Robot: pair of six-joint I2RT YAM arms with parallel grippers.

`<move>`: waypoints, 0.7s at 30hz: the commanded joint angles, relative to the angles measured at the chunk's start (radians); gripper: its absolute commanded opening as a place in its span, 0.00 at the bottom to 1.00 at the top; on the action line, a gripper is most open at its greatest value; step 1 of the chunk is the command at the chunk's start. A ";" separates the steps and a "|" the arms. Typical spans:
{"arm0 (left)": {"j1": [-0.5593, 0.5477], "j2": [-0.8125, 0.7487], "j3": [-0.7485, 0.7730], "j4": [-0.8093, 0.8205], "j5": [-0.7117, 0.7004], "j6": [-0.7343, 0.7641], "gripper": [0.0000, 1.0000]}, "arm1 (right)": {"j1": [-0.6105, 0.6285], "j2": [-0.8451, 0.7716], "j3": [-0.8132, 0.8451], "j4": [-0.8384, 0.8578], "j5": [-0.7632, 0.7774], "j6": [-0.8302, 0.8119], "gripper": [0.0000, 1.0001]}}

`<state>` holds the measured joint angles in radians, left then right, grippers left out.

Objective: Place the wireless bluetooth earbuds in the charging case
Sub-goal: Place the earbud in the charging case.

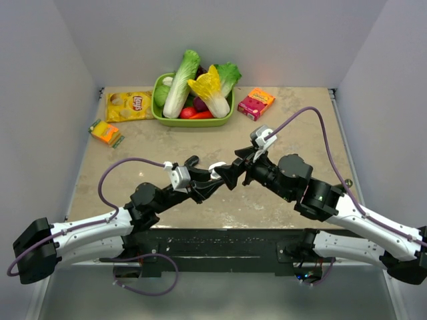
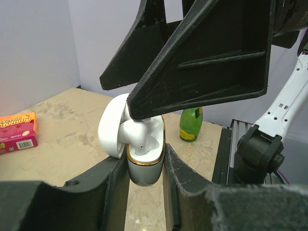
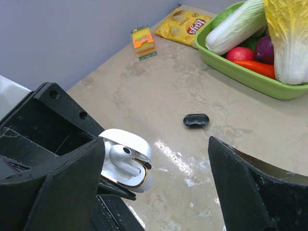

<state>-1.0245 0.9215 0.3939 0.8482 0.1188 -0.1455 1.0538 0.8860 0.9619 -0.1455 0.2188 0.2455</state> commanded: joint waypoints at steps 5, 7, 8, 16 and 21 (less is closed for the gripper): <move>-0.006 -0.018 0.022 0.038 -0.005 0.006 0.00 | 0.002 -0.010 0.037 -0.022 0.053 0.015 0.90; -0.006 -0.021 0.019 0.038 -0.005 0.006 0.00 | 0.002 -0.013 0.034 -0.023 0.062 0.017 0.90; -0.006 -0.021 0.017 0.037 -0.007 0.006 0.00 | 0.002 -0.013 0.034 -0.023 0.063 0.020 0.90; -0.006 -0.030 0.014 0.035 -0.013 0.009 0.00 | 0.002 -0.013 0.032 -0.032 0.076 0.024 0.90; -0.006 -0.035 0.013 0.034 -0.018 0.011 0.00 | 0.002 -0.022 0.032 -0.040 0.094 0.025 0.90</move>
<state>-1.0245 0.9115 0.3939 0.8253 0.1162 -0.1455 1.0538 0.8833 0.9630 -0.1699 0.2619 0.2646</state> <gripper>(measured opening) 0.340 0.902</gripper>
